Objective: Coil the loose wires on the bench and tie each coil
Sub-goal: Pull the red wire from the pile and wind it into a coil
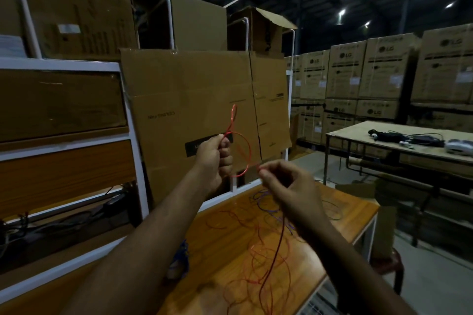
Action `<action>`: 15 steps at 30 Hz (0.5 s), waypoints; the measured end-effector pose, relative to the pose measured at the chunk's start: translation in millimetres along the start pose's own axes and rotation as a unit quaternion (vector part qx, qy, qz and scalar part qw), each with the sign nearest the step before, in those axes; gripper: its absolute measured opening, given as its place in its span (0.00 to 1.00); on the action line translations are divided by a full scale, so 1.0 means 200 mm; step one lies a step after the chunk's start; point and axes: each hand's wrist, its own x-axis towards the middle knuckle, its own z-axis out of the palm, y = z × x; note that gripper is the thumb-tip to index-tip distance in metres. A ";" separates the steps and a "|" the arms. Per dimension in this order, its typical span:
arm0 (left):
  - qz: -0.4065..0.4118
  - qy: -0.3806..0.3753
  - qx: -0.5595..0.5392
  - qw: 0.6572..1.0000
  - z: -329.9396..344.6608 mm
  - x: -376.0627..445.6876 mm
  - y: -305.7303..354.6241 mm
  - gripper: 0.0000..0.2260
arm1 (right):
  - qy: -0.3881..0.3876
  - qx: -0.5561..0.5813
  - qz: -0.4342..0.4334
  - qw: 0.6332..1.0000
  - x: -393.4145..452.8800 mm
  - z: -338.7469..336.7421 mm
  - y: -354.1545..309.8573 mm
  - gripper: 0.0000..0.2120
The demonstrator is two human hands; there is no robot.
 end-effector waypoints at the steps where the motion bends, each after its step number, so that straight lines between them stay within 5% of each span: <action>1: 0.002 0.003 0.007 1.000 -0.01 0.00 0.00 0.18 | 0.031 0.026 -0.010 0.999 0.03 -0.04 0.00 0.04; 5: -0.012 -0.020 -0.011 1.000 -0.03 -0.01 0.00 0.18 | 0.195 0.124 0.081 0.970 0.17 -0.11 0.09 0.10; 8: -0.031 -0.052 -0.064 0.996 -0.03 -0.02 0.02 0.19 | 0.215 -0.063 0.171 0.959 0.23 -0.12 0.23 0.14; 12: -0.038 -0.078 -0.109 0.990 -0.02 -0.01 0.05 0.18 | 0.028 -0.368 0.158 0.916 0.18 -0.09 0.30 0.18; 15: -0.035 -0.077 -0.112 0.990 -0.01 0.00 0.05 0.18 | -0.121 -0.416 0.117 0.894 0.13 -0.05 0.19 0.14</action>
